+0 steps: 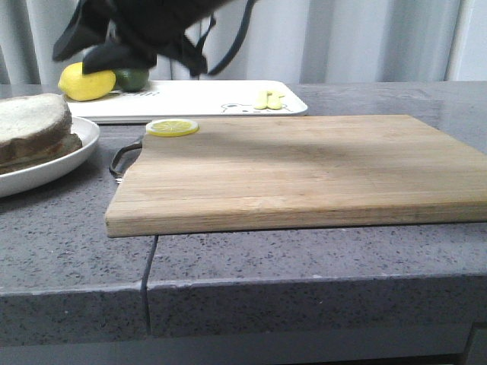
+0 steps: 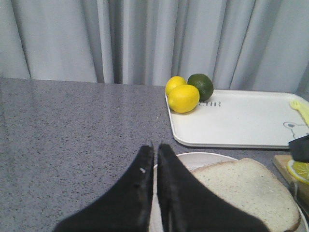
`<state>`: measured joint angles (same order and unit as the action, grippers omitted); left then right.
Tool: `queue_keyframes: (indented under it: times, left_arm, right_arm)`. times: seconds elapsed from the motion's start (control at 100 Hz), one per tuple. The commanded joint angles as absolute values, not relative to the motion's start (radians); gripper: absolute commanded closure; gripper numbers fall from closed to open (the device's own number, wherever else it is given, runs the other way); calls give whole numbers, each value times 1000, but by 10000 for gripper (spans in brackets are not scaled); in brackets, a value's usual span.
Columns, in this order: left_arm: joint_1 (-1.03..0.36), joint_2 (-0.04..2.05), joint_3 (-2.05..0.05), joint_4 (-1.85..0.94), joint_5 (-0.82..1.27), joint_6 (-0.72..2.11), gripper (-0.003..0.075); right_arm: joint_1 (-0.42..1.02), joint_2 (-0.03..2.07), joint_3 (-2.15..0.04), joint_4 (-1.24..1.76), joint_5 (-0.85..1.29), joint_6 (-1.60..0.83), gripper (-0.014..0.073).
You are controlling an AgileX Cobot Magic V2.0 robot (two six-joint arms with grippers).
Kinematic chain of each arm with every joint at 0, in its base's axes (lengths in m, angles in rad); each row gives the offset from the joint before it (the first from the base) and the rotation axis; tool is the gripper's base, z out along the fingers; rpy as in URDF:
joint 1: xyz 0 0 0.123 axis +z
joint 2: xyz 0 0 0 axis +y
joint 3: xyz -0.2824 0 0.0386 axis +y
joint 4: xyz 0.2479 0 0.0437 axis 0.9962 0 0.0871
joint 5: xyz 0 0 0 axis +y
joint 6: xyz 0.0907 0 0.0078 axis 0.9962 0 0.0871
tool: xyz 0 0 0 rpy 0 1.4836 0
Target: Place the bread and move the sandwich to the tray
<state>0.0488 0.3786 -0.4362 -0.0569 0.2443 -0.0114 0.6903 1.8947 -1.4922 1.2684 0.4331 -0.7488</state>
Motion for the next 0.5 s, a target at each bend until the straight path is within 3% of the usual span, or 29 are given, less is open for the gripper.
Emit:
queue_keyframes:
  times: [0.0,0.08,0.24,0.49]
  left_arm:
    - [49,451,-533,-14,212,-13,644]
    - [51,517,-591,-14,239,-13,546]
    - [51,658,-685,0,340,-13,422]
    - [122,893,-827,-35,537,-22,414]
  right_arm:
    - [686,1788,-1527,1205,419,-774,522]
    - [686,1752,-1526,1132,437,-774,669]
    - [686,1672,-1525,998,517,-774,655]
    - [687,1545,-1491,939,582,-774,655]
